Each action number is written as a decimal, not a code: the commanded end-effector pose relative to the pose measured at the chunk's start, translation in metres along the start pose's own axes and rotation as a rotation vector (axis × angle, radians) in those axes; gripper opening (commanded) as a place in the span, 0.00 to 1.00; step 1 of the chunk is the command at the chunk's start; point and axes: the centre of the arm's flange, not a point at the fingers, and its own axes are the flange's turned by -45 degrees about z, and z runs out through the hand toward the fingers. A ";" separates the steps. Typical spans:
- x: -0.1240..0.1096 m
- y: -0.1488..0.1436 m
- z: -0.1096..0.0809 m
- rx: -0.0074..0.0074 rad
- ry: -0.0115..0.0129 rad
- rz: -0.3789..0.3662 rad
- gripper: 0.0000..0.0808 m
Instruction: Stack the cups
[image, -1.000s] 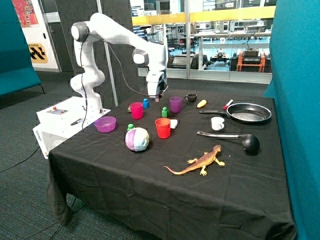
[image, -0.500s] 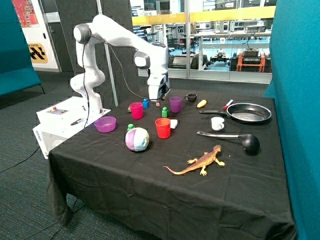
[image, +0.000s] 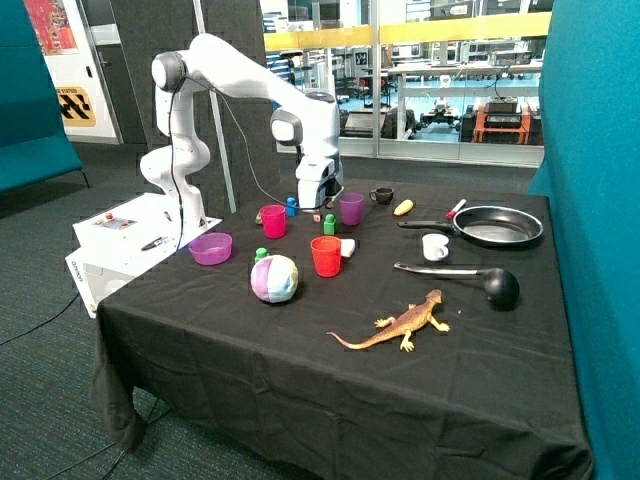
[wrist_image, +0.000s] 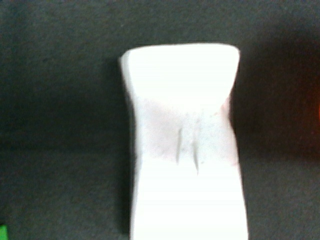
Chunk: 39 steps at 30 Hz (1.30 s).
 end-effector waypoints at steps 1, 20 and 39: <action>0.012 0.013 0.000 0.0008 -0.0013 0.015 0.63; 0.026 0.041 0.010 0.0008 -0.0013 0.034 0.58; 0.034 0.041 0.041 0.0008 -0.0013 0.012 0.56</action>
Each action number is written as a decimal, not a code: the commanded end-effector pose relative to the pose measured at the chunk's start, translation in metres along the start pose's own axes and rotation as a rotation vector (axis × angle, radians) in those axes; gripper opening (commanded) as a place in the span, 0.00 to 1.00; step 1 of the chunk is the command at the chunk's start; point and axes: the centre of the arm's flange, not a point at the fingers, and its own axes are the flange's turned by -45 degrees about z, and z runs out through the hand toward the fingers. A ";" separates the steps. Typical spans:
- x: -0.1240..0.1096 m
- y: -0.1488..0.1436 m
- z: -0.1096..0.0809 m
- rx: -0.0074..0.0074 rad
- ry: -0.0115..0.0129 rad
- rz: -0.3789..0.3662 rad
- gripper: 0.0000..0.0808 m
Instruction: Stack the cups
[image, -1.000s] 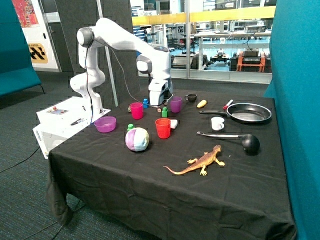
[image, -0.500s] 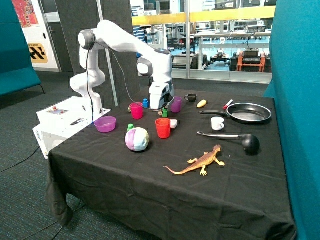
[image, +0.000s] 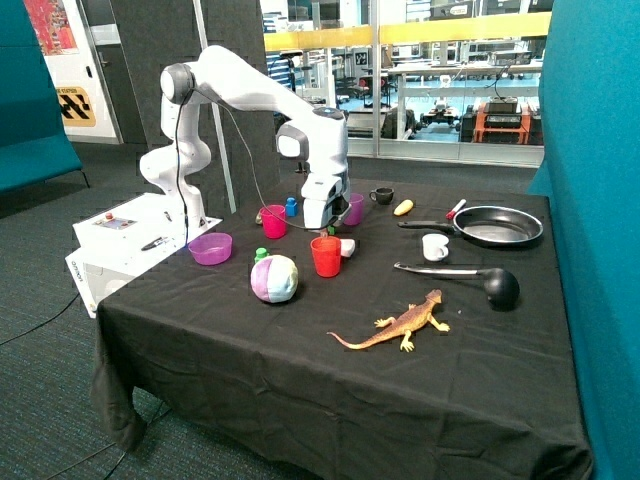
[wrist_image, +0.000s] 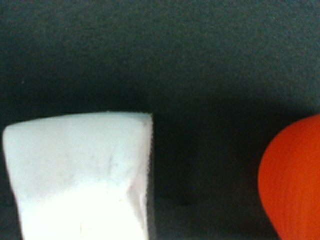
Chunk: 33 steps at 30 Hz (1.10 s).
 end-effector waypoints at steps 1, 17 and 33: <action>0.002 0.001 0.014 -0.0018 0.0054 -0.012 0.56; 0.000 0.002 0.029 -0.0018 0.0054 -0.002 0.47; 0.001 0.000 0.028 -0.0017 0.0055 0.008 0.00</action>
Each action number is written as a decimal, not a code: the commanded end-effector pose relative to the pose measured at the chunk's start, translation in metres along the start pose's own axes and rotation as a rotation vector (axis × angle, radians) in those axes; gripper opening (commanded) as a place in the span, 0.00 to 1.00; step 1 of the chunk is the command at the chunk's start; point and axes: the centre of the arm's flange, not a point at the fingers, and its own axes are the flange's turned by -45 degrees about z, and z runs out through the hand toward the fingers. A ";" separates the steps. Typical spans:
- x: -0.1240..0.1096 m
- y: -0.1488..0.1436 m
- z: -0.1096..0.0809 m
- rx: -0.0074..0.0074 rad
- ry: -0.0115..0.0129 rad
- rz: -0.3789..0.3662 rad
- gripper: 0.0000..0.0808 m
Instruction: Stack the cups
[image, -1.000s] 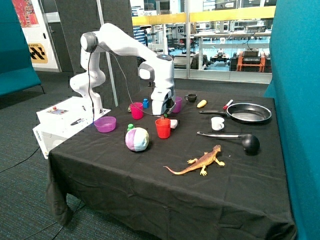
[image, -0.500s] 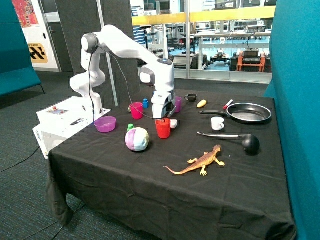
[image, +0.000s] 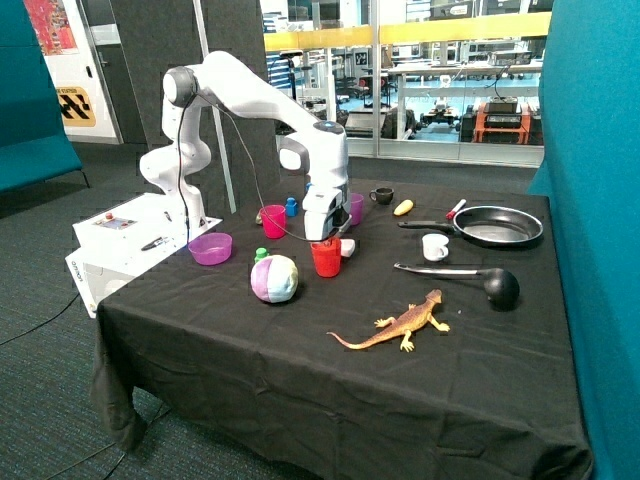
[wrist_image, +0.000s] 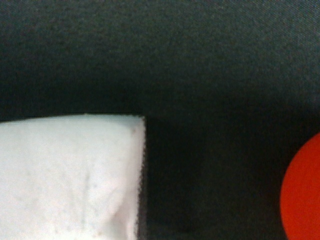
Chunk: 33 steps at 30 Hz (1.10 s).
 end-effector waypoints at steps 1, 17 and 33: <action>0.000 -0.002 0.000 -0.0025 0.0019 0.001 0.00; 0.000 -0.003 -0.002 -0.0025 0.0019 -0.006 0.00; -0.003 -0.001 -0.002 -0.0025 0.0019 -0.010 0.00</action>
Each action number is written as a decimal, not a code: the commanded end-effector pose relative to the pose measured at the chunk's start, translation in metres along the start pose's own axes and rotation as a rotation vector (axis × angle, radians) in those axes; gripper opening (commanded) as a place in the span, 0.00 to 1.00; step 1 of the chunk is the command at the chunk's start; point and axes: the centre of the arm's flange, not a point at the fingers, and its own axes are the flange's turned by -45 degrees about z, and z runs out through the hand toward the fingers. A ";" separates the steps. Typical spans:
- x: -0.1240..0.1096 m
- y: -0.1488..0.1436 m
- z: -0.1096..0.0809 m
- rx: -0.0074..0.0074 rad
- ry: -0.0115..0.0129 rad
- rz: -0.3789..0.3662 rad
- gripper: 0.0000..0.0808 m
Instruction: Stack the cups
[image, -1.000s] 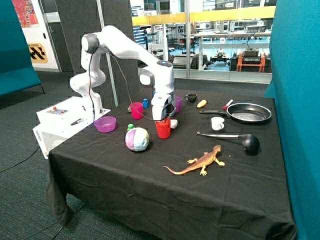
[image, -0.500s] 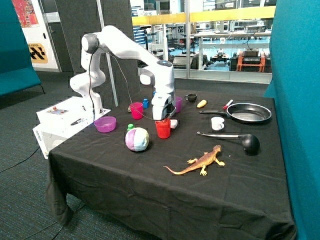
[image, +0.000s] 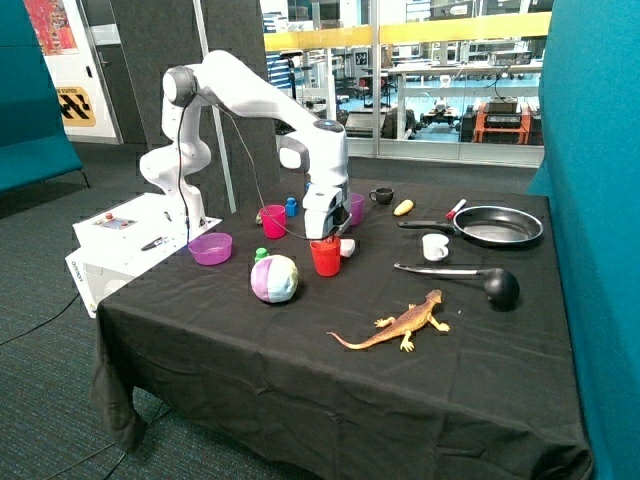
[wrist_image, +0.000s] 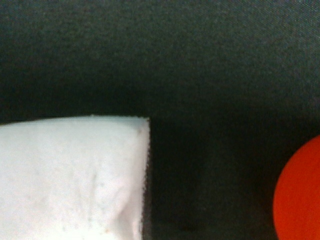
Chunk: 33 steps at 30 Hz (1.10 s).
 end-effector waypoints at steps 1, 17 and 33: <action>-0.003 0.001 0.000 -0.0015 -0.0019 -0.004 0.00; -0.013 -0.007 -0.020 -0.0015 -0.0019 -0.007 0.00; -0.037 -0.026 -0.049 -0.0014 -0.0019 -0.054 0.00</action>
